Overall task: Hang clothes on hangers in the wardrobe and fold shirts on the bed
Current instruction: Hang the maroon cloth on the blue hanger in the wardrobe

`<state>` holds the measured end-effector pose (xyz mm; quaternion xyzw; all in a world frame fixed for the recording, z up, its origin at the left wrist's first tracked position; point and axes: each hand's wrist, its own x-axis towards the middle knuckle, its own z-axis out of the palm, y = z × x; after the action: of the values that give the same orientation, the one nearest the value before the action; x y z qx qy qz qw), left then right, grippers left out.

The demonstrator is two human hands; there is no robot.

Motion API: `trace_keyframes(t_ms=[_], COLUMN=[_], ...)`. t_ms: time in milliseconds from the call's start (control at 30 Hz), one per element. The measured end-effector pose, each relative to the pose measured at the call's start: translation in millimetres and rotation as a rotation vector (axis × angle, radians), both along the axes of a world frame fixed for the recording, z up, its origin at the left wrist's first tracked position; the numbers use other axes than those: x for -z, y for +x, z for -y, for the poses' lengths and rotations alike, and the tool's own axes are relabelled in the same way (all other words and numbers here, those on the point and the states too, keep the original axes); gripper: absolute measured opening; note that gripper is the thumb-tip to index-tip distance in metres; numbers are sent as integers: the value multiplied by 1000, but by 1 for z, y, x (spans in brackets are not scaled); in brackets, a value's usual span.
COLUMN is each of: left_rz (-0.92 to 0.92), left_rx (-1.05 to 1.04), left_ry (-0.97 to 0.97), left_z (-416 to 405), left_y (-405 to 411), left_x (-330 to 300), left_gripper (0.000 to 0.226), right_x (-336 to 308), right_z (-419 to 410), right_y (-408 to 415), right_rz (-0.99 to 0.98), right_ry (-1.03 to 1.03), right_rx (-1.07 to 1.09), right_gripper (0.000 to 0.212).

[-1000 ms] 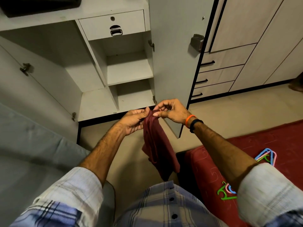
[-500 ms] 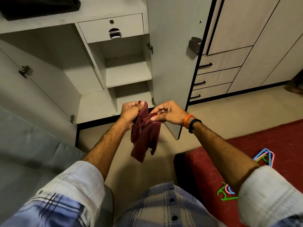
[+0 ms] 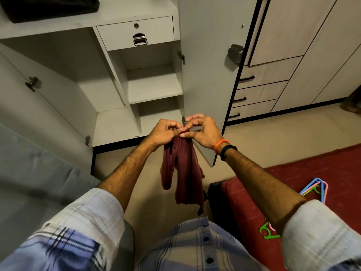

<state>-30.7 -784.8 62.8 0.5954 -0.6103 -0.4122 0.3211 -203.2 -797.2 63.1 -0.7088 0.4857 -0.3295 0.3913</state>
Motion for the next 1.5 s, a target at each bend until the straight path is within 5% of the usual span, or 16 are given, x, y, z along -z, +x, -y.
trace_keyframes(t_ms=[267, 500, 733, 900, 1167, 1367, 1500], left_rz=[-115, -33, 127, 363, 457, 175, 243], left_rx=[-83, -88, -348, -210, -341, -625, -729], left_ry=[-54, -28, -126, 32, 244, 278, 199], left_z=[-8, -18, -21, -14, -21, -14, 5], left_y=[-6, -7, -7, -4, 22, 48, 78], left_x=[10, 25, 25, 22, 36, 42, 45], left_gripper=[13, 32, 13, 6, 19, 28, 31], right_x=[4, 6, -5, -20, -48, -42, -27], right_z=[-2, -4, 0, 3, 12, 22, 31], right_y=[-4, -8, -11, -7, -20, -27, -34], right_rz=[91, 134, 201, 314, 584, 459, 257], right_ry=[96, 136, 111, 60, 47, 1, -12], right_rx=[62, 85, 112, 82, 125, 183, 254], right_gripper=[16, 15, 15, 18, 25, 23, 28])
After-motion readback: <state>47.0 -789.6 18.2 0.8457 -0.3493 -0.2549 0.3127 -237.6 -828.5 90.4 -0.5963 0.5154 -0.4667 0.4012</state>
